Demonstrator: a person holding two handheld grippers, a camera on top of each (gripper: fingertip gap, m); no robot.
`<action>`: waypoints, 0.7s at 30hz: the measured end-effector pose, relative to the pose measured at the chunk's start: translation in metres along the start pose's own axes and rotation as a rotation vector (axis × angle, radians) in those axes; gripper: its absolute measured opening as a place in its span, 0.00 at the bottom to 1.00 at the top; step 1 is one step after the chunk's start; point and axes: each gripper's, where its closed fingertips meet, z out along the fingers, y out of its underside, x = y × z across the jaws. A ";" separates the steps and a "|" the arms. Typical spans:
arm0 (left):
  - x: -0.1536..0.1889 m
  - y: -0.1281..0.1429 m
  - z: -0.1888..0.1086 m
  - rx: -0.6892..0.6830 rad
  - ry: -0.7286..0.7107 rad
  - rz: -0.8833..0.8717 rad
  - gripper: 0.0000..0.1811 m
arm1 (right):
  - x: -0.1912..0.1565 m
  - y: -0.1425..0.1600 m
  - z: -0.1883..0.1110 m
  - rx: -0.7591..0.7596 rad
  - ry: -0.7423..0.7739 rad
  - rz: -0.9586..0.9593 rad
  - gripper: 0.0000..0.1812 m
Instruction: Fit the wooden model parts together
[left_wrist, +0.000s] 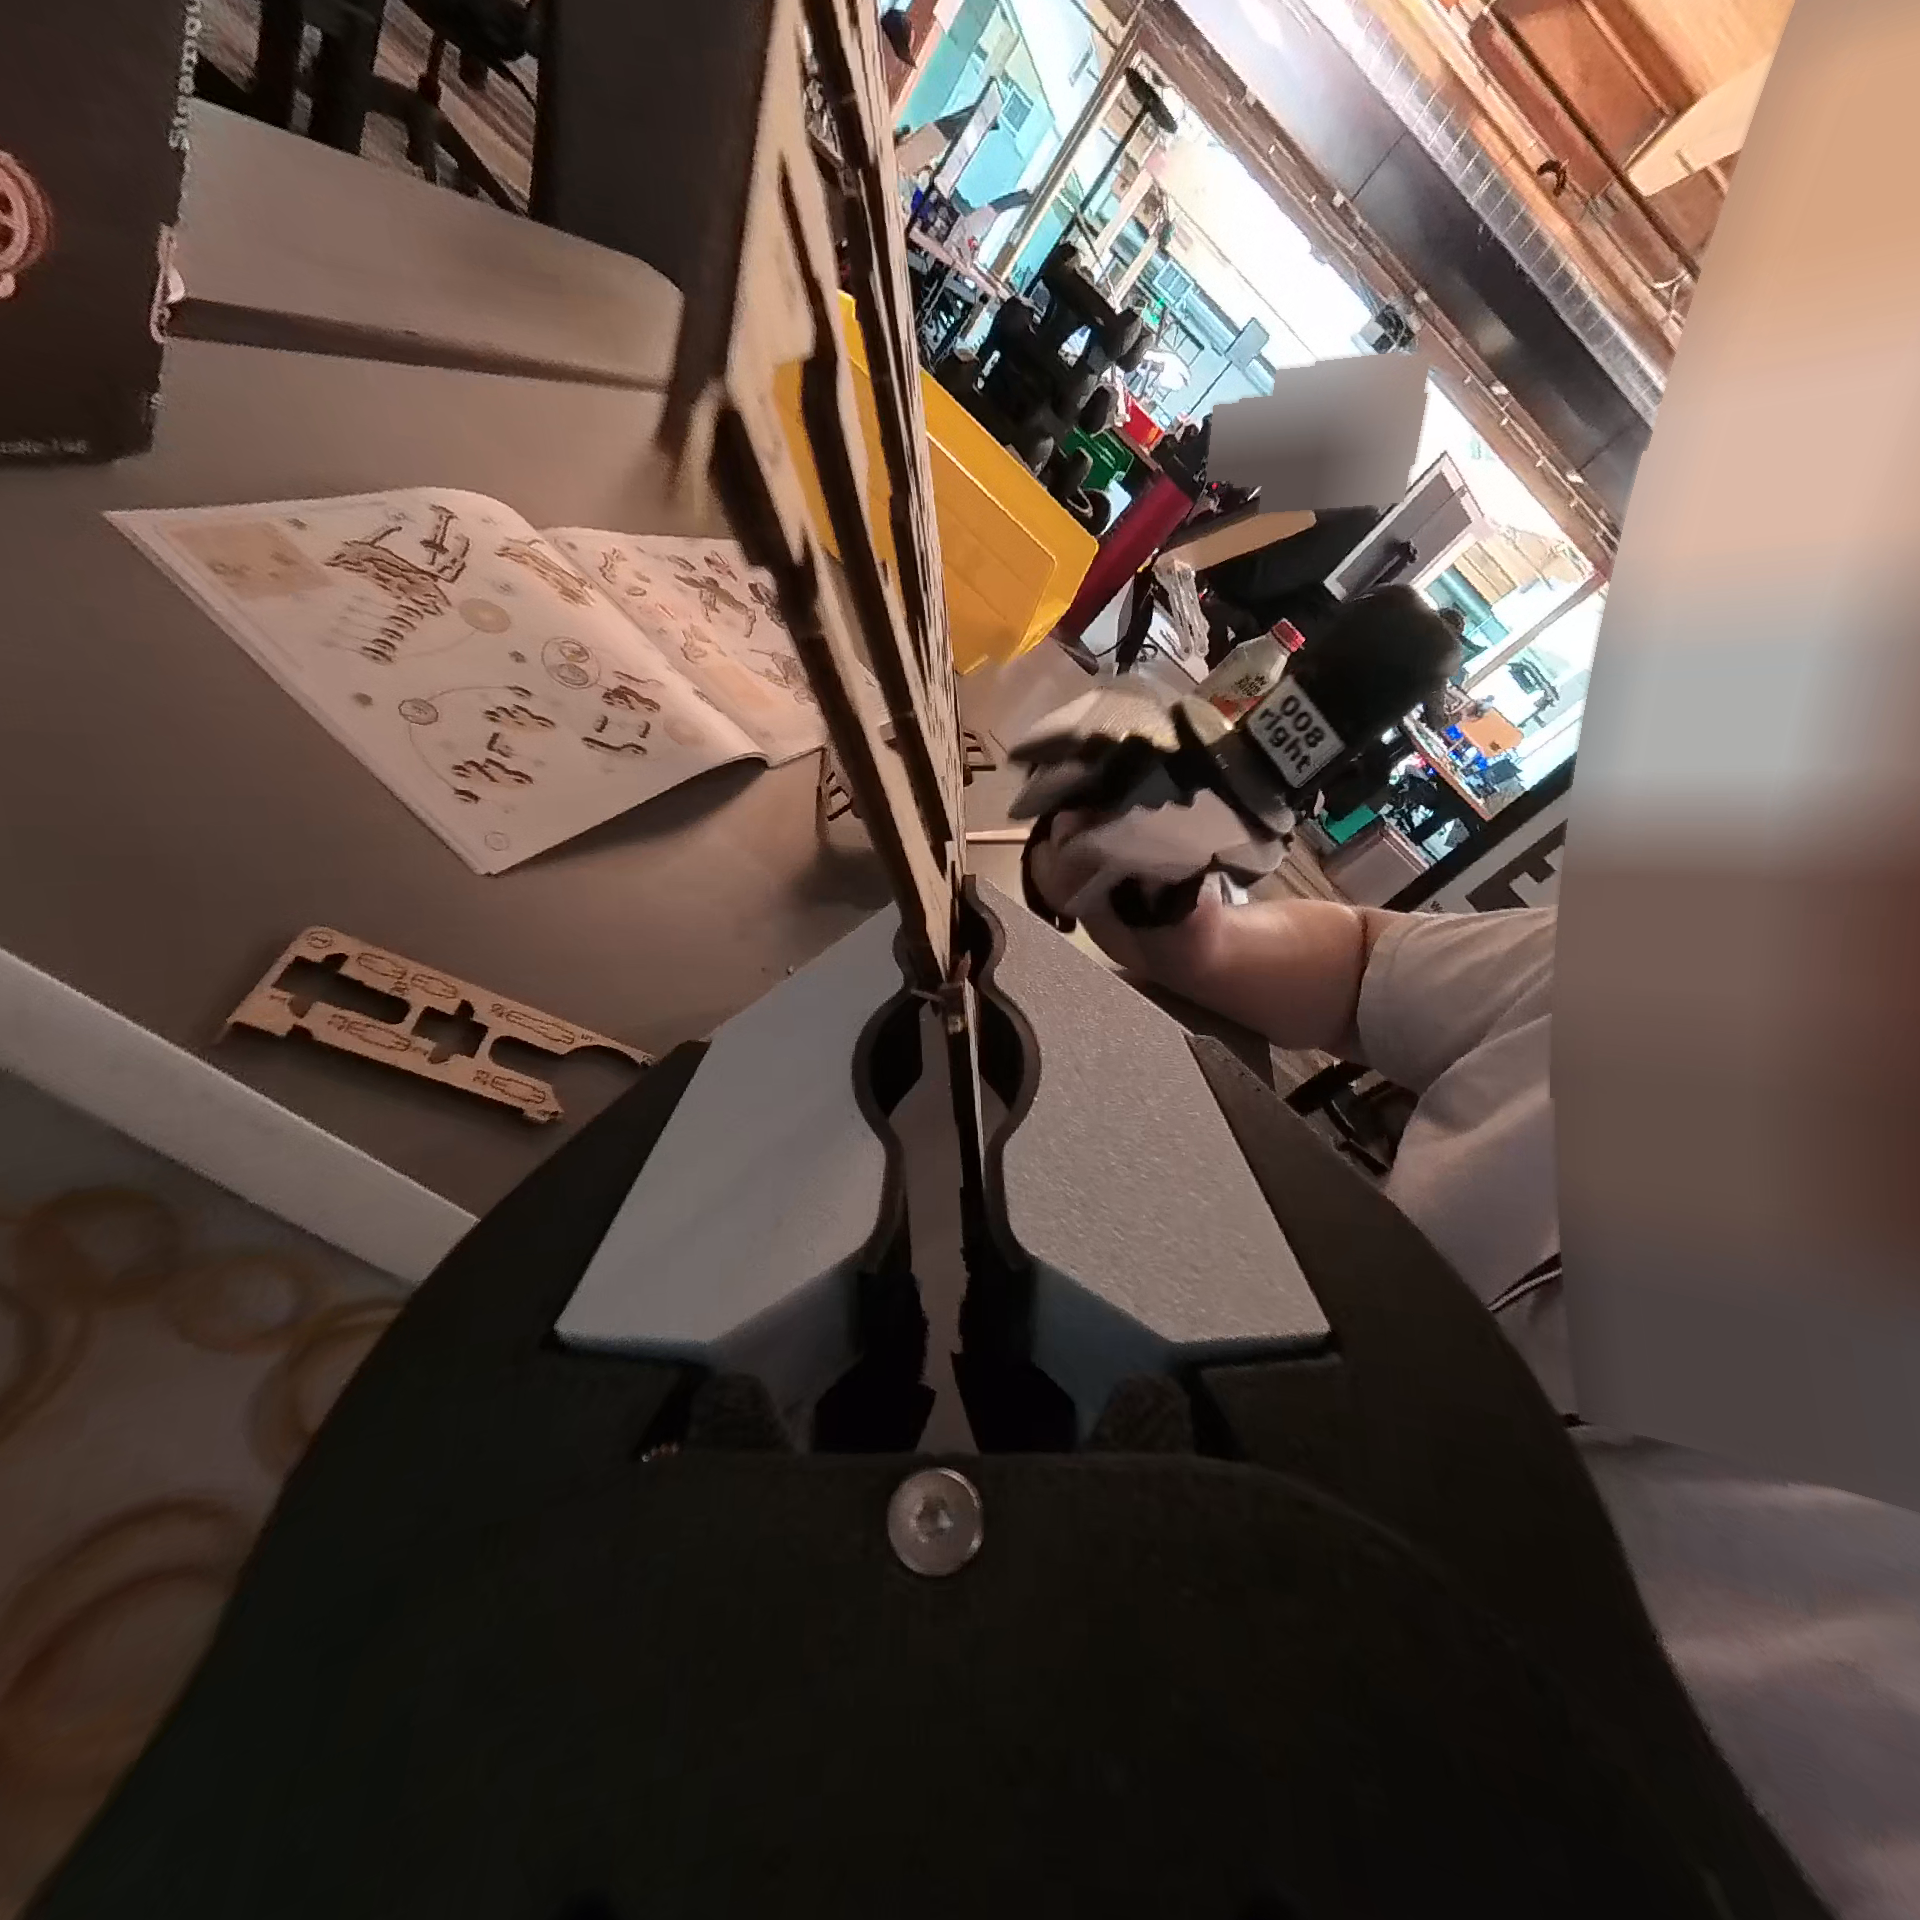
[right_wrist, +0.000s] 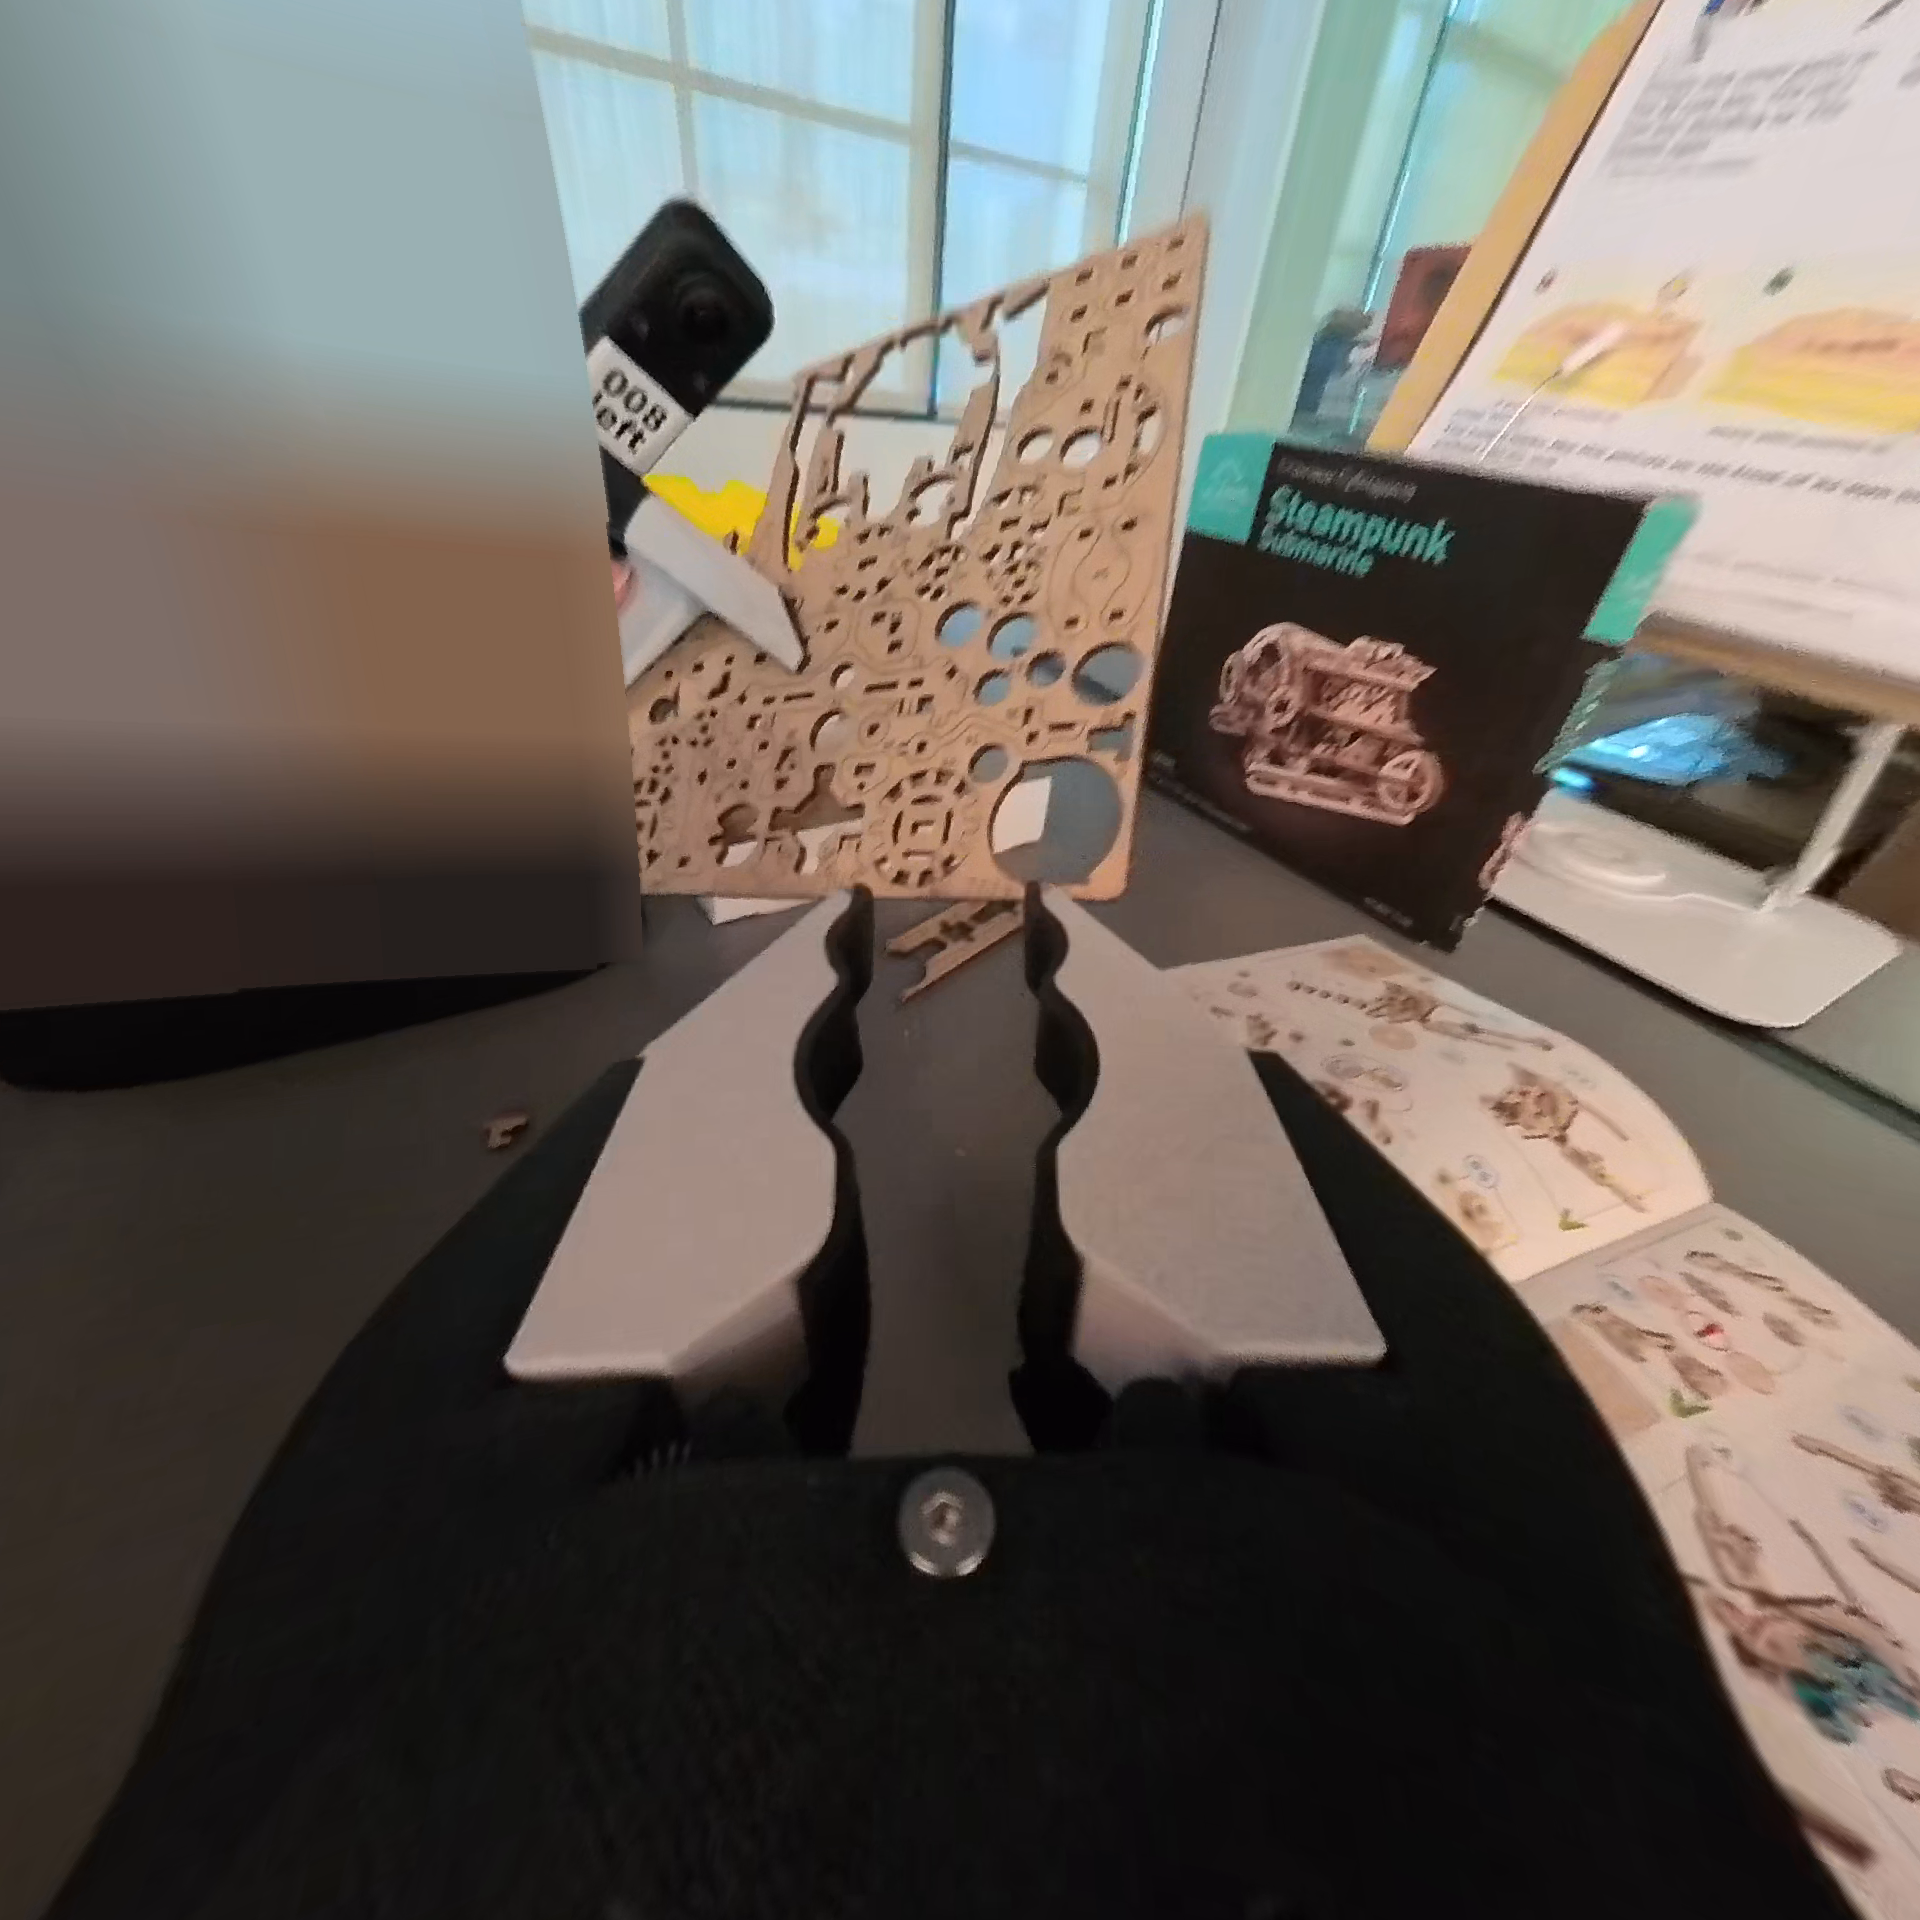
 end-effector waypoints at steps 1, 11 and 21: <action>0.001 0.000 0.000 -0.002 0.005 -0.002 0.01 | 0.001 -0.005 -0.002 0.015 0.008 -0.013 0.15; 0.008 0.002 0.009 0.019 0.040 -0.057 0.01 | -0.013 -0.001 0.004 -0.075 0.038 -0.348 0.32; 0.018 0.009 0.023 0.041 0.113 -0.297 0.01 | -0.049 0.011 0.032 -0.177 0.280 -1.332 0.39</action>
